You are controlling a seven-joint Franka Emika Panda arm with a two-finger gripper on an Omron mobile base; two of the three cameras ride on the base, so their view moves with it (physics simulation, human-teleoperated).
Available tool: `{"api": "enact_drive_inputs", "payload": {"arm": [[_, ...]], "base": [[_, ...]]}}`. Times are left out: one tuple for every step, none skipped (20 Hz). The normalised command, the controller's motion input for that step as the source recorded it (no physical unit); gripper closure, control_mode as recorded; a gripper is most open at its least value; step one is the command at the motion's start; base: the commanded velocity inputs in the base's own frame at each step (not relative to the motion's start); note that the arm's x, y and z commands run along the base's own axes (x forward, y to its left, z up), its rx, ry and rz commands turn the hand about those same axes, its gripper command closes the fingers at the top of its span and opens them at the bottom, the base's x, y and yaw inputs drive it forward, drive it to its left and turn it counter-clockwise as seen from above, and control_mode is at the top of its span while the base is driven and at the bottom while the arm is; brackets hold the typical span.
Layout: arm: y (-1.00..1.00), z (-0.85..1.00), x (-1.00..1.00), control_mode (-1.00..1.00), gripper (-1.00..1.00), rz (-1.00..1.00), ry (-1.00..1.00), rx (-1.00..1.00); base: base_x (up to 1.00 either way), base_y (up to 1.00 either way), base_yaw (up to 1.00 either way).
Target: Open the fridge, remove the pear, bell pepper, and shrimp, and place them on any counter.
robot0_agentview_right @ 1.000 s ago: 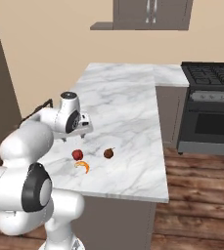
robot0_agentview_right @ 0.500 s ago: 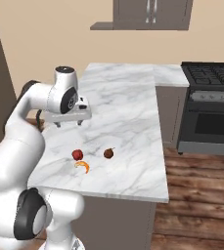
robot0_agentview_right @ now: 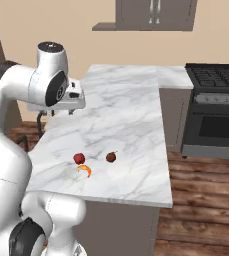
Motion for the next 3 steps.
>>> {"api": "enact_drive_inputs", "payload": {"arm": [[0.25,0.57,-0.71,-1.00,-1.00,-0.09,-0.43,0.00],[0.24,0.43,-0.71,-1.00,-1.00,-0.10,-0.48,0.00],[0.23,0.29,-0.71,-1.00,-1.00,-0.10,-0.52,0.00]], "base": [[0.00,0.00,0.00],[0.00,0.00,0.00],[0.00,0.00,0.00]]}}
